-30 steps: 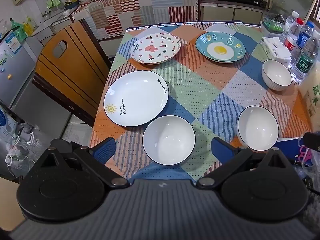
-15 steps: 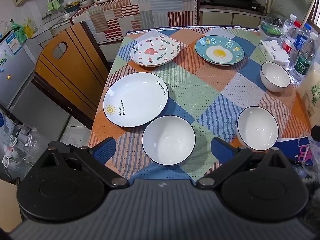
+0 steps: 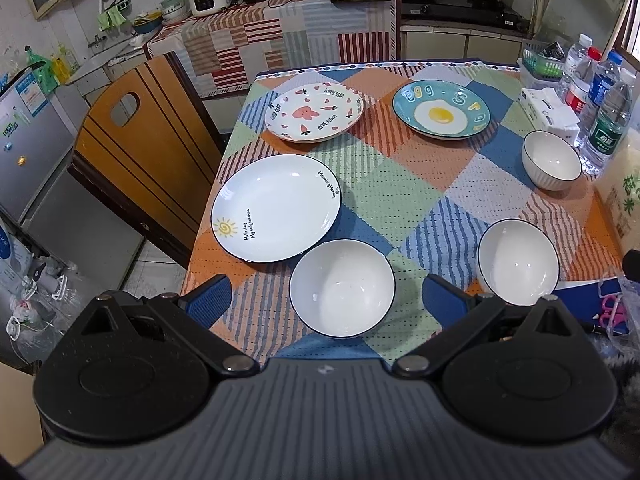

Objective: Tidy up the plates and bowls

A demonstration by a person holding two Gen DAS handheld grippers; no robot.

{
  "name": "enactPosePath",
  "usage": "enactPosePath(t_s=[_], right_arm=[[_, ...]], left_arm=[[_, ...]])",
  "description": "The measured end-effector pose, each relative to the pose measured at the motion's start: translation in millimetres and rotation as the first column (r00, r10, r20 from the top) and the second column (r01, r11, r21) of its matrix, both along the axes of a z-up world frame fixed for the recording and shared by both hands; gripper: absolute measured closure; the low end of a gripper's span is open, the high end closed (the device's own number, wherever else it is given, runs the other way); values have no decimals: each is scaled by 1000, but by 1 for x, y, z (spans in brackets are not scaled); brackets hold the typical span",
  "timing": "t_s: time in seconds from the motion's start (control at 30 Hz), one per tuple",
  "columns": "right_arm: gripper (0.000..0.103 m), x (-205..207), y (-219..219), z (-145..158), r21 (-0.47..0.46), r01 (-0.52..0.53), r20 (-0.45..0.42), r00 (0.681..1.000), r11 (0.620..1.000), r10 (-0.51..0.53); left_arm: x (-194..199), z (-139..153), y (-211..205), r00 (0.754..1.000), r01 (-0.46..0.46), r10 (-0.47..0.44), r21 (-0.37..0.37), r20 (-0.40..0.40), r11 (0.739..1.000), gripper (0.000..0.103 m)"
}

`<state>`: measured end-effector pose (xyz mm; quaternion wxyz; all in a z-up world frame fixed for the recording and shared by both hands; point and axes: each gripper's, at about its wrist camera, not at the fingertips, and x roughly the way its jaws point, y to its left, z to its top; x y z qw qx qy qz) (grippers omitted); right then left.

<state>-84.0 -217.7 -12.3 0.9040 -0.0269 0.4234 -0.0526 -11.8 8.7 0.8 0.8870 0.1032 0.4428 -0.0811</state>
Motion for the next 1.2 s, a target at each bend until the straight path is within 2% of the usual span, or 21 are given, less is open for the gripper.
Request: enactPosePath(t_s=[0.23,0.5,0.73,1.2], right_arm=[[1,3,-1,-5,-13,7,0,1000,1000,-7],[1,5,-1,-12,-33,3,7,1000,999,-3],[1,3,0,-16,-39,-13,26,1000,999,14],[1,4,0,-17,-49,-20,39,999,999,22]], left_arm=[[3,-6,5,1000,-23,23,-30,1,999,0],[8,-17,13,998,-65,65,-21,4,998,0],[-3,-7,10,998,-32,33,-17,54,999,0],[-2,-7,9,999,-26,27,-15,33,1000,1]])
